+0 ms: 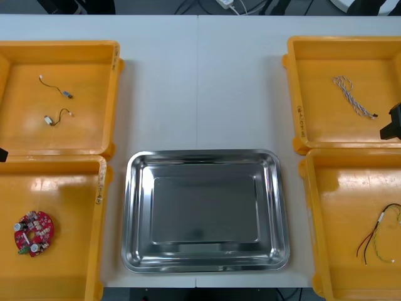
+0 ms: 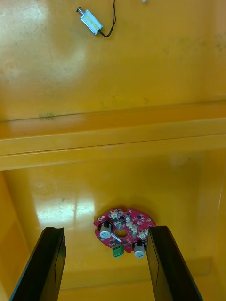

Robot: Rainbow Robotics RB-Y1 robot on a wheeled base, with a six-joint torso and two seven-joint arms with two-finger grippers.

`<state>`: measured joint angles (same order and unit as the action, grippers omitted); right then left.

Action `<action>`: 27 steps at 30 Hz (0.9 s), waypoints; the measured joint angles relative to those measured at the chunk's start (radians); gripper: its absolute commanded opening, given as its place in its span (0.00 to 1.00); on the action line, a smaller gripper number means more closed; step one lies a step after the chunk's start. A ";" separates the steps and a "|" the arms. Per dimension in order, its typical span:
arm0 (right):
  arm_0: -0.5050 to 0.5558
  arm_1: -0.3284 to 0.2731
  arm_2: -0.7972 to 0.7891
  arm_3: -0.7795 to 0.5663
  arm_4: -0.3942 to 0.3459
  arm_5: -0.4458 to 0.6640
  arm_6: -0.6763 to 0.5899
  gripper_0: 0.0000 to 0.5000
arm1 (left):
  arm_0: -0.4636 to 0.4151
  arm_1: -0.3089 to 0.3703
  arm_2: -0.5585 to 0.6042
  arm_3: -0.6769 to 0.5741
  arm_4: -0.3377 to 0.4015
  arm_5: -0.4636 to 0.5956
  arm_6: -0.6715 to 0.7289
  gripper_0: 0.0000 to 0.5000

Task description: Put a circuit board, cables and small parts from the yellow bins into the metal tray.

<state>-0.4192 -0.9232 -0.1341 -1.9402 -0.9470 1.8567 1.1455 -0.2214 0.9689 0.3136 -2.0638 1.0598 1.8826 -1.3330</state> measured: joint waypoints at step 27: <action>0.000 0.000 0.000 0.000 0.000 0.000 0.000 1.00 | 0.000 0.000 0.000 0.000 0.000 0.000 -0.001 1.00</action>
<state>-0.4192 -0.9232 -0.1341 -1.9402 -0.9470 1.8567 1.1454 -0.2214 0.9689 0.3136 -2.0638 1.0598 1.8826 -1.3338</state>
